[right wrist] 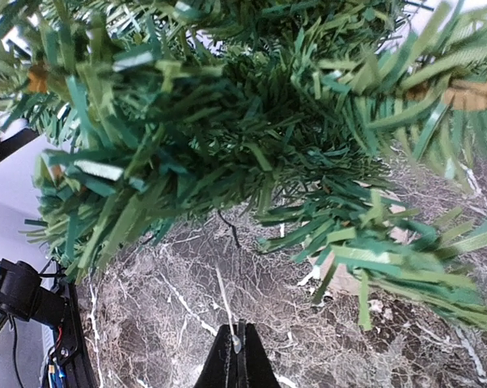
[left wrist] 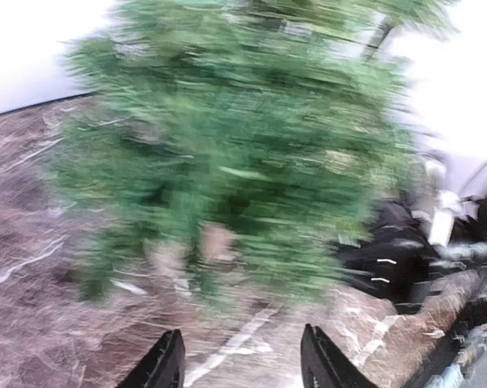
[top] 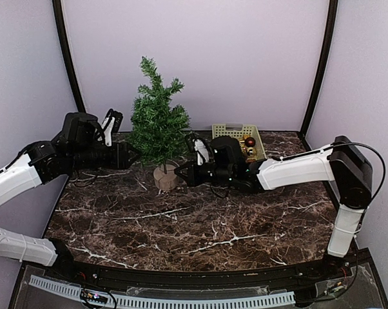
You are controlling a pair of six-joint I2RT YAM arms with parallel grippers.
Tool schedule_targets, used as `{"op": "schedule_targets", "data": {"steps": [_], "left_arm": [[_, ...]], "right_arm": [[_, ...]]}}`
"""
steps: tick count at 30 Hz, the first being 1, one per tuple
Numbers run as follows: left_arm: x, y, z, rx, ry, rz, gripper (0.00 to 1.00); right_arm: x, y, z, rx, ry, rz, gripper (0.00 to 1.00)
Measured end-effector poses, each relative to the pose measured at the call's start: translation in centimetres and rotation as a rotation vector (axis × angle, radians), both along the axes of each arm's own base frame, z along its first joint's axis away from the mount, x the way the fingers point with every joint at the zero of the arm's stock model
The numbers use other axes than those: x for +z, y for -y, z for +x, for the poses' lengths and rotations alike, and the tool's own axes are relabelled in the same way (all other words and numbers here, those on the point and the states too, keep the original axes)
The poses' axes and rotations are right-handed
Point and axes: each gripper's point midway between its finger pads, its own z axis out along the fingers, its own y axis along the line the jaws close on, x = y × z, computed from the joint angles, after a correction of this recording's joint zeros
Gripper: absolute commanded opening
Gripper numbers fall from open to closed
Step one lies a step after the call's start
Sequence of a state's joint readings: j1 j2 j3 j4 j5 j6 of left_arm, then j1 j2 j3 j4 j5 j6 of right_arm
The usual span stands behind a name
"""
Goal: Decorate the small christmas tree
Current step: Wrap the side of the string light in the gap of the branches.
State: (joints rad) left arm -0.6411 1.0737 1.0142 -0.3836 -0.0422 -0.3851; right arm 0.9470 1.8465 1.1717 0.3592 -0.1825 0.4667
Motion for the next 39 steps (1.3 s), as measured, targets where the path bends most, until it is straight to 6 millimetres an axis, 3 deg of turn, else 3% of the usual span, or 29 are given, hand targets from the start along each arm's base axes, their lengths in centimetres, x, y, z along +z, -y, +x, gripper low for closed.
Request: {"op": "schedule_targets", "data": {"steps": [3,7,13,19,21,29,33,39], "left_arm": [[0.3,2.5,-1.8,-0.053,-0.033,-0.059,0.49],[0.5,4.4,-2.5,-0.079,-0.066,-0.129,0.56],[-0.7,6.2,-1.7,-0.087,-0.110,-0.170,0.64],[-2.9,7.5,-0.8,-0.089,-0.157,-0.157,0.62],[-3.8,7.6,-0.5,-0.078,-0.177,-0.143,0.58],[-5.4,7.2,0.4,-0.016,-0.195,-0.107,0.06],[-5.5,6.6,0.9,0.020,-0.177,-0.091,0.00],[-5.6,6.0,1.1,0.043,-0.165,-0.071,0.00]], "right_arm": [[-0.2,-0.2,-0.2,0.002,-0.002,-0.004,0.00],[-0.4,-0.3,-0.3,0.003,-0.002,-0.007,0.00],[-0.4,-0.4,-0.4,0.000,-0.002,-0.007,0.00],[-0.4,-0.3,-0.2,-0.012,0.002,-0.010,0.00],[-0.4,-0.3,-0.1,-0.021,0.005,-0.013,0.00],[-1.2,0.4,0.4,-0.065,0.024,-0.063,0.00],[-1.1,1.3,0.6,-0.095,0.042,-0.110,0.01],[0.1,2.3,1.3,-0.123,0.079,-0.115,0.29]]}}
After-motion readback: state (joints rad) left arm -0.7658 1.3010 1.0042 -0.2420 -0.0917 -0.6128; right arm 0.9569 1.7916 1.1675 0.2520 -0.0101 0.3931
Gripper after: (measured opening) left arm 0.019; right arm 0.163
